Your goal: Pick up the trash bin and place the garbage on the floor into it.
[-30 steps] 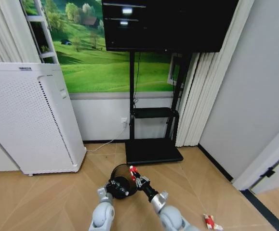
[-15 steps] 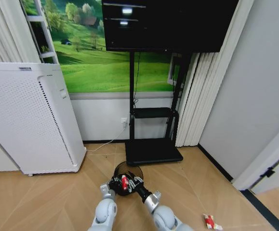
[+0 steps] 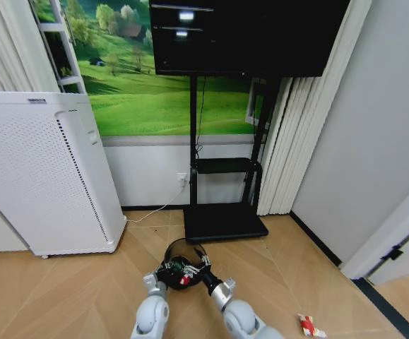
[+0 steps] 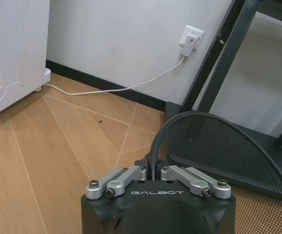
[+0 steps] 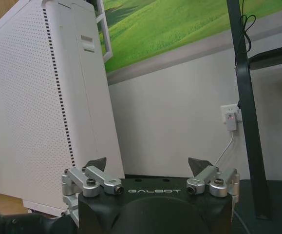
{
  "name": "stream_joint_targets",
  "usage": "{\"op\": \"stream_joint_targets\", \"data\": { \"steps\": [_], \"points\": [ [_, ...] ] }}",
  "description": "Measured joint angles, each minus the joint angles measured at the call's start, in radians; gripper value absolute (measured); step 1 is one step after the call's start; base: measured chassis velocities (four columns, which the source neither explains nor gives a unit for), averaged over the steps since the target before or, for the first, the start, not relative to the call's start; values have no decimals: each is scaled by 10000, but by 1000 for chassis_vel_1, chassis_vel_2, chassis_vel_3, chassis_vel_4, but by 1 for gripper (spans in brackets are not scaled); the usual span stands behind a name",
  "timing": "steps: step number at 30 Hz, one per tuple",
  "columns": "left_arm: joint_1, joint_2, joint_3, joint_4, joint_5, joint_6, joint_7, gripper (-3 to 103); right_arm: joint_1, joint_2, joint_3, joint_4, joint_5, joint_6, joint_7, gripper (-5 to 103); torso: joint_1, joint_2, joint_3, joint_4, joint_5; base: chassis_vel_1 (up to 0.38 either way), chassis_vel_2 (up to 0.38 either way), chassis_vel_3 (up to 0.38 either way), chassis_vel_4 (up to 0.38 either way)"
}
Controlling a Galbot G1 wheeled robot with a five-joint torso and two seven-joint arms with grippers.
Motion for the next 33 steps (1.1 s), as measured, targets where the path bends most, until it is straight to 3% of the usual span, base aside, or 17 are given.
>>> {"op": "stream_joint_targets", "data": {
  "steps": [11,19,27,33],
  "points": [
    [386,6,-128,-562,28,10,9,7,-77,-65,255,-76,1,45,124,100,0,0,0,-1,0,0,0,0,0],
    [1739,8,-858,-1977,78,-139,193,7,931,212,946,-2449,-58,281,1287,100,0,0,0,0,0,0,0,0,0],
    [2694,205,-1673,-3106,-262,-333,335,7,1711,266,1344,-4030,-18,291,1368,100,0,0,0,1,1,0,0,0,0],
    [3638,558,-2522,-4060,-879,-452,432,7,1891,-127,1765,-4948,-81,23,1416,100,0,0,0,0,1,0,0,0,0]
  ]
}}
